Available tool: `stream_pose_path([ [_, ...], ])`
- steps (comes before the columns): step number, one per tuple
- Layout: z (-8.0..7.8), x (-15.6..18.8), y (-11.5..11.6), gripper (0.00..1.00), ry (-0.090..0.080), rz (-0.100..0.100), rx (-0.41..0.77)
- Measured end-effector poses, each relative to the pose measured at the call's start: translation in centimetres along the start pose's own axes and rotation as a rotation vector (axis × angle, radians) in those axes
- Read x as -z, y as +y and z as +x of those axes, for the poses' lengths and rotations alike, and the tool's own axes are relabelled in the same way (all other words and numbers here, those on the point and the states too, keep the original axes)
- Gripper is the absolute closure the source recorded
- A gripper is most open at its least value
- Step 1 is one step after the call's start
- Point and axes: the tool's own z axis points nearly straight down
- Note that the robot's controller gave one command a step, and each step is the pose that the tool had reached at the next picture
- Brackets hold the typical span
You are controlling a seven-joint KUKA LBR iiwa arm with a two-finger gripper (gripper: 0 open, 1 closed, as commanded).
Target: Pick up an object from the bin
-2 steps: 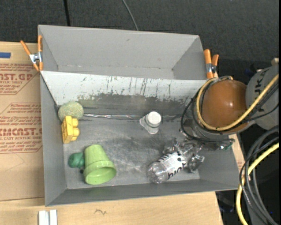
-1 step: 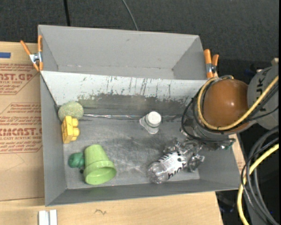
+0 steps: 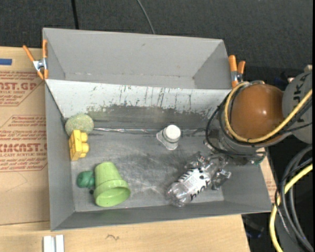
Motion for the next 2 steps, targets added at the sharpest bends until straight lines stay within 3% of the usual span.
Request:
stream_pose_path([
  [2, -0.09, 2.14, -0.02, 1.00, -0.001, 0.002, 0.001],
])
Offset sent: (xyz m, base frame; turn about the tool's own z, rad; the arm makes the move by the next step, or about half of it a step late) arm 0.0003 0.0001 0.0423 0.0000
